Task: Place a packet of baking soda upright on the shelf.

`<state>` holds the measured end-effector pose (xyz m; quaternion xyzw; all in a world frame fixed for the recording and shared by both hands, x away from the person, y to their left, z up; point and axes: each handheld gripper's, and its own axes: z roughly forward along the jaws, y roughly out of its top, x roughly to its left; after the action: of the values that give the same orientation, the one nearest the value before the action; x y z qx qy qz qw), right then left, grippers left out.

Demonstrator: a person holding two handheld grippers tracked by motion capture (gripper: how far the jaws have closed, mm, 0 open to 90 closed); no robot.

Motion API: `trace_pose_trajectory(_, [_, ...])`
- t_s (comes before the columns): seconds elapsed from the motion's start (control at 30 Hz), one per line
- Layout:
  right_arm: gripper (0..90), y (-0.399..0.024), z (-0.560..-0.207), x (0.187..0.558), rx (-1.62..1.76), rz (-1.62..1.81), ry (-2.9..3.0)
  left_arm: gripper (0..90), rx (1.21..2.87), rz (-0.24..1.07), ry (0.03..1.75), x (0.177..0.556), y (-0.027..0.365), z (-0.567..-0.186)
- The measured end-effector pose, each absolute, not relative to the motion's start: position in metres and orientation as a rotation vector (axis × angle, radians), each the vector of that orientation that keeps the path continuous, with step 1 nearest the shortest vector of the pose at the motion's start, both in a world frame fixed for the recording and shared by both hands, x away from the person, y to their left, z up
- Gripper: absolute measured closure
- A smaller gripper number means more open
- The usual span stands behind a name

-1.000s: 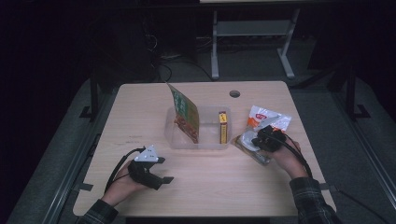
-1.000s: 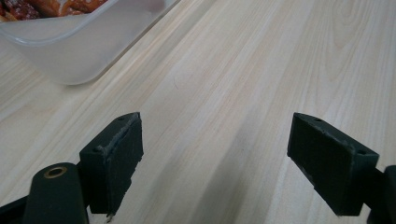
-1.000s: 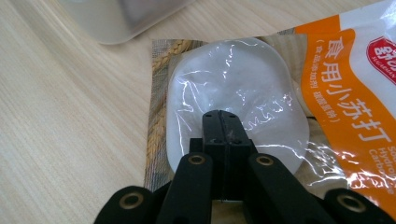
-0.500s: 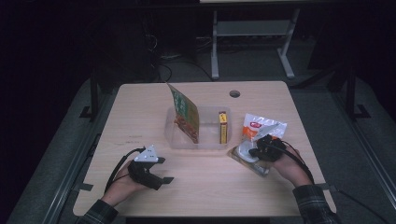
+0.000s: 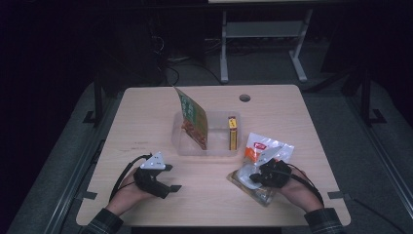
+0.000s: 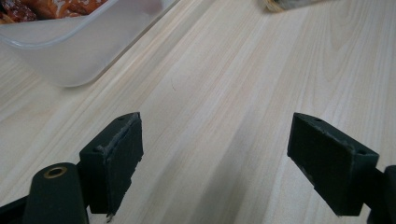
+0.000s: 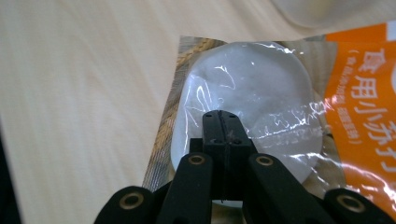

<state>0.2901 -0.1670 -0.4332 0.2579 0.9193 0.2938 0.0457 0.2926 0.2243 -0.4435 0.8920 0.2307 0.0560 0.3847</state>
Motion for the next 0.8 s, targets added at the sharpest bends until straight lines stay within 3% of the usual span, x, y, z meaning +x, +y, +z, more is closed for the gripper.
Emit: trace_pose_trajectory(0.8, [90.0, -0.066, -0.437, 0.257, 0.406, 1.028, 2.922, 17.8, 2.282, 0.131, 0.562, 0.292, 0.221, -0.443])
